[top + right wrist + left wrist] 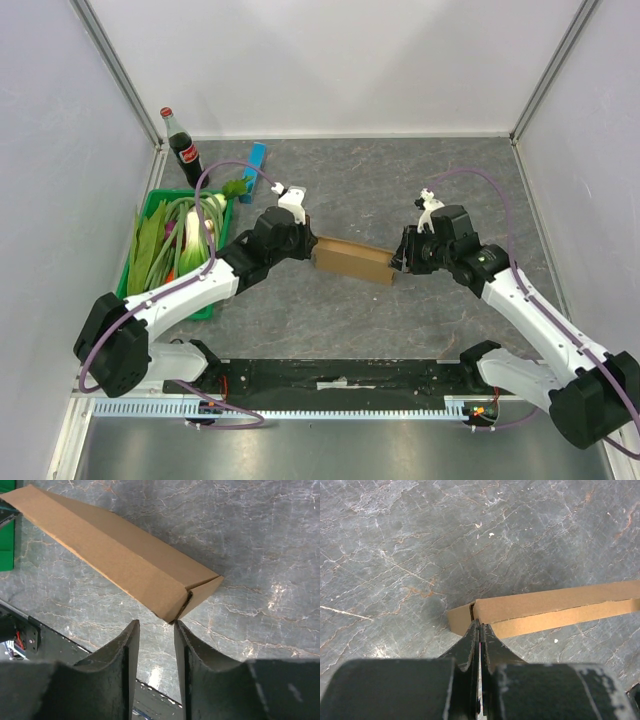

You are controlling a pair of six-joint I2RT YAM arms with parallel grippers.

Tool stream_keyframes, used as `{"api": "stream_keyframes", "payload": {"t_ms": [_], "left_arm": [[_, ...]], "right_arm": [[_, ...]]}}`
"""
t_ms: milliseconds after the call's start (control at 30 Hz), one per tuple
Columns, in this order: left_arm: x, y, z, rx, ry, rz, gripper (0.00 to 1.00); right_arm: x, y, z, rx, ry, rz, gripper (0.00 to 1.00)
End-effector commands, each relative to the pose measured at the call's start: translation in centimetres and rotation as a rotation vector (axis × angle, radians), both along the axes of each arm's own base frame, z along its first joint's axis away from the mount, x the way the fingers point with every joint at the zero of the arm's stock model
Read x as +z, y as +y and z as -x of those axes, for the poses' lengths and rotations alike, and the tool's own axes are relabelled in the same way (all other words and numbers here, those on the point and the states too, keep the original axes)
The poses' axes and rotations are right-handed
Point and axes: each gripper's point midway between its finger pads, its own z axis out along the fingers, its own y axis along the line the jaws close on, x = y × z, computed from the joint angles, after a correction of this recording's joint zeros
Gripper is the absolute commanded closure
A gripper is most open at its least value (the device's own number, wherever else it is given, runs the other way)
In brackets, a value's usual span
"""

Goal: Fold the paper box

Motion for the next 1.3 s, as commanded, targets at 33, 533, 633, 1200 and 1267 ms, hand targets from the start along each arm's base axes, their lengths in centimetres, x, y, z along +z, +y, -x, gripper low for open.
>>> {"api": "stream_keyframes", "payload": {"t_ms": [33, 533, 633, 1200, 1267], "left_arm": [[-4.0, 0.8, 2.2, 0.008, 0.117, -0.062, 0.98], [-4.1, 0.7, 2.0, 0.012, 0.113, -0.067, 0.98], [-4.0, 0.5, 2.1, 0.003, 0.112, -0.069, 0.98], [-3.1, 0.2, 2.2, -0.007, 0.101, -0.06, 0.98], [-3.1, 0.2, 2.3, -0.009, 0.101, -0.06, 0.98]], "right_arm": [[2.5, 0.4, 0.1, 0.004, -0.062, -0.053, 0.44], [5.6, 1.0, -1.5, -0.61, 0.198, -0.873, 0.02], [5.5, 0.9, -2.1, -0.661, 0.209, -0.854, 0.02], [3.7, 3.4, -3.1, -0.778, 0.274, -0.872, 0.17], [3.5, 3.4, -3.4, -0.792, 0.261, -0.866, 0.19]]}}
